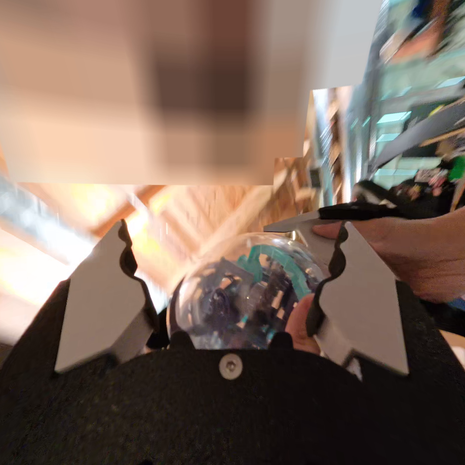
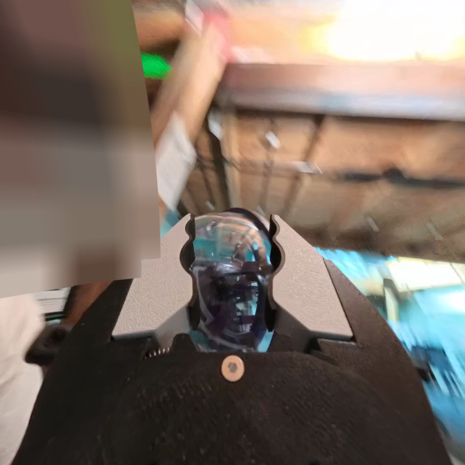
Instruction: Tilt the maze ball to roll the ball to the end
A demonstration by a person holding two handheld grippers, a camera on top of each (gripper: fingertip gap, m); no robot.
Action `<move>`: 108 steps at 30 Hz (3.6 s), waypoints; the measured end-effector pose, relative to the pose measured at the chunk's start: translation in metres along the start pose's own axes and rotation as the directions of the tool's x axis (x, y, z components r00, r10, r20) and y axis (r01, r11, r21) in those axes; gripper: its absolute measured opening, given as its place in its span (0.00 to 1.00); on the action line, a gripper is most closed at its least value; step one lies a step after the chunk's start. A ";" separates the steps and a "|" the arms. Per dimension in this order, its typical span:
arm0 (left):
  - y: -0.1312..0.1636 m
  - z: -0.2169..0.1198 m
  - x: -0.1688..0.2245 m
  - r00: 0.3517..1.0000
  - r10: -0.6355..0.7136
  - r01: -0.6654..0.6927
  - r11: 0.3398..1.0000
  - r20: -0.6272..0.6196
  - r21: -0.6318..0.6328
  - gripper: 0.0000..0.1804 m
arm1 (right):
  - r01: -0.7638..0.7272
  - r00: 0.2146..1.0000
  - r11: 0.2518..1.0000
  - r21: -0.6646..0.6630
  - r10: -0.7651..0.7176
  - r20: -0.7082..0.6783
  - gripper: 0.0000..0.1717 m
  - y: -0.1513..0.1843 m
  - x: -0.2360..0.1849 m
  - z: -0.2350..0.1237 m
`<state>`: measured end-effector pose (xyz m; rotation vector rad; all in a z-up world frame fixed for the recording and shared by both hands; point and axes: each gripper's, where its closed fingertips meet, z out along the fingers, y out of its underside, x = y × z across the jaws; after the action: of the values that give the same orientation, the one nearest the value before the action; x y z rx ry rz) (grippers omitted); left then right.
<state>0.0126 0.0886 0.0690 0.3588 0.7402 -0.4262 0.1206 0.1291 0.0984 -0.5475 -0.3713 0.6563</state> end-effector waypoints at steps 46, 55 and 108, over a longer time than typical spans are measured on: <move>0.047 -0.002 -0.008 0.980 -0.182 0.195 0.961 0.081 -0.195 0.87 | -0.070 0.982 0.976 -0.207 0.030 -0.189 0.29 0.037 0.031 -0.001; 0.120 -0.022 0.000 0.847 -0.487 0.529 0.735 0.212 -0.424 0.87 | -0.371 0.890 0.876 -0.308 0.241 -0.388 0.35 0.093 0.071 -0.026; 0.102 -0.014 0.018 0.927 -0.373 0.350 0.840 0.026 -0.416 0.87 | -0.327 0.905 0.915 -0.236 0.232 -0.356 0.47 0.092 0.071 -0.025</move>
<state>0.0672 0.1782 0.0631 -0.1787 0.9351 -0.6020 0.1421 0.2274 0.0356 -0.9905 -0.0765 0.7821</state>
